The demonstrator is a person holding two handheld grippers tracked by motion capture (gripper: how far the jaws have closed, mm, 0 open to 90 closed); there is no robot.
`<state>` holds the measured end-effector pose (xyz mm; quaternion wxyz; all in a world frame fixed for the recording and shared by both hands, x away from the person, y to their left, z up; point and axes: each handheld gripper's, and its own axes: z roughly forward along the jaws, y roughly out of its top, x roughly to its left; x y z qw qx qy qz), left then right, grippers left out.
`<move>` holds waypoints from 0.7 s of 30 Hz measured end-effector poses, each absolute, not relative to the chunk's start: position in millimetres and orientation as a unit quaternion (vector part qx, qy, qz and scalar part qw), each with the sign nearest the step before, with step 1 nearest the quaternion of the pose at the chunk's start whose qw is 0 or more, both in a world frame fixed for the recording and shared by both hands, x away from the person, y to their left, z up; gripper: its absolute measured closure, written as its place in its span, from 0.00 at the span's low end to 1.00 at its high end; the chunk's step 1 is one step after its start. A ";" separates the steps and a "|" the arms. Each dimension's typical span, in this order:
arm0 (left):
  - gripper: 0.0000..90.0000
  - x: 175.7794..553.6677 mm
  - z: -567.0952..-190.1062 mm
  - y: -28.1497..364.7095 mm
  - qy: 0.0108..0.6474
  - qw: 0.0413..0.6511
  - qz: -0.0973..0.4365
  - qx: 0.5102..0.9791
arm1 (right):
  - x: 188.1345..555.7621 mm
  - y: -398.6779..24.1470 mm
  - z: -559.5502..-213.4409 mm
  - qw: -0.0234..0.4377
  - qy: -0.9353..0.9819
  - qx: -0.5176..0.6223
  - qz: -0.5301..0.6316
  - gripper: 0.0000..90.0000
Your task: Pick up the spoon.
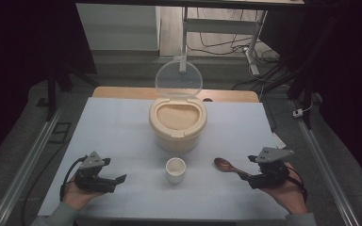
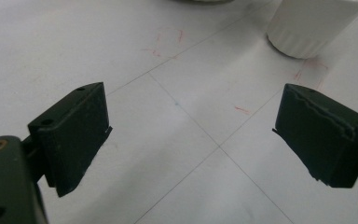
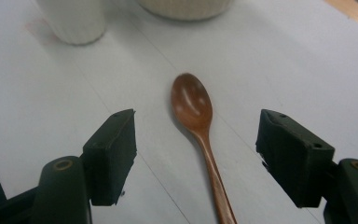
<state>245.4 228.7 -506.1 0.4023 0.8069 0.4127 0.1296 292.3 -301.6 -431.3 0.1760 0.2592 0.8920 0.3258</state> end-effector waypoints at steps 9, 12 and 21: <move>0.11 245.9 -506.9 228.4 0.412 0.398 0.128 0.810 | 311.8 -305.0 -429.2 0.151 0.912 0.267 0.272 0.32; 0.10 245.9 -507.1 228.2 0.411 0.397 0.128 0.810 | 318.4 -306.5 -429.2 0.148 0.916 0.268 0.259 0.33; 0.10 246.4 -508.6 227.3 0.410 0.394 0.126 0.813 | 336.8 -310.8 -442.5 0.118 0.933 0.276 0.199 0.35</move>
